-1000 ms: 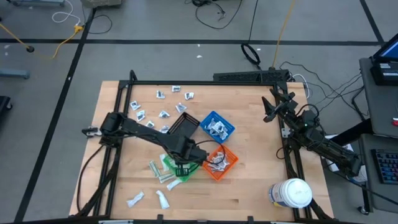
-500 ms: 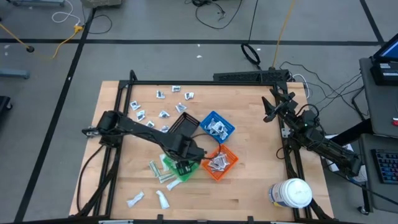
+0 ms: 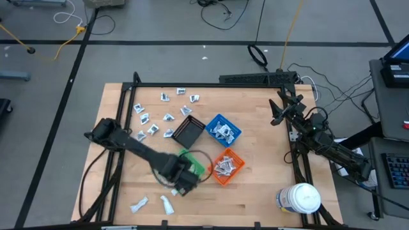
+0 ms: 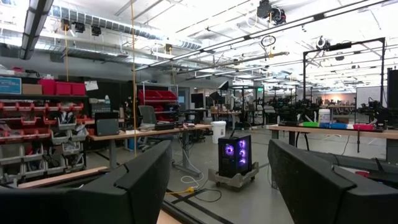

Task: Pick & Place First Aid Supplies
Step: Put the green bandage into the green bin

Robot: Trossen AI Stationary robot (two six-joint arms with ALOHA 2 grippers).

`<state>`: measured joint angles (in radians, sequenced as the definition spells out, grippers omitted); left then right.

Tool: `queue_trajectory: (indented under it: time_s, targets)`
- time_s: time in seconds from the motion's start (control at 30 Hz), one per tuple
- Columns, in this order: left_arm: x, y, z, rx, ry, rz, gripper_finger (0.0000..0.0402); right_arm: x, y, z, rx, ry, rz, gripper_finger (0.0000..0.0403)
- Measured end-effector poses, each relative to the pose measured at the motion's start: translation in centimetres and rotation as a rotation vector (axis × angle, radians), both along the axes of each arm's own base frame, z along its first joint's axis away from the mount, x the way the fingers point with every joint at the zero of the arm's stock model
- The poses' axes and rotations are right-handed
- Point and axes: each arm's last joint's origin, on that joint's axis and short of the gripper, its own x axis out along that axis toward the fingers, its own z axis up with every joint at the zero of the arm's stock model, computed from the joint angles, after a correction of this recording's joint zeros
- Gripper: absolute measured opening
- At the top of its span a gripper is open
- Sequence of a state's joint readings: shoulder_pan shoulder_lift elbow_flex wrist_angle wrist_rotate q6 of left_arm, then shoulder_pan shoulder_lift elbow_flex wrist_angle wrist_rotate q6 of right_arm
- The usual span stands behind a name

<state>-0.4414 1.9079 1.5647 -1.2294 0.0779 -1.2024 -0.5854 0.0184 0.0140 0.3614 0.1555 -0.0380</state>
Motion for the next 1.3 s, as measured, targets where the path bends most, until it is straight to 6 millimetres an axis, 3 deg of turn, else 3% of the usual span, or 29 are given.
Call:
queue_trajectory:
  time_s: [0.47, 0.77, 1.0, 1.3]
  targets:
    - [-8.3, -7.2, -1.9, -0.052, 0.064, -0.100, 0.0246, 0.0, 0.0, 0.0, 0.000, 0.000, 0.000, 0.0263]
    - [-13.6, -9.7, -2.8, -0.045, 0.118, -0.113, 0.0246, 0.0, 0.0, 0.0, 0.000, 0.000, 0.000, 0.0263]
    - [-14.6, -10.3, -4.6, -0.082, 0.091, -0.127, 0.0246, 0.0, 0.0, 0.0, 0.000, 0.000, 0.000, 0.0263]
    - [-15.4, -9.4, -7.8, -0.078, 0.076, -0.096, 0.0246, 0.0, 0.0, 0.0, 0.000, 0.000, 0.000, 0.0263]
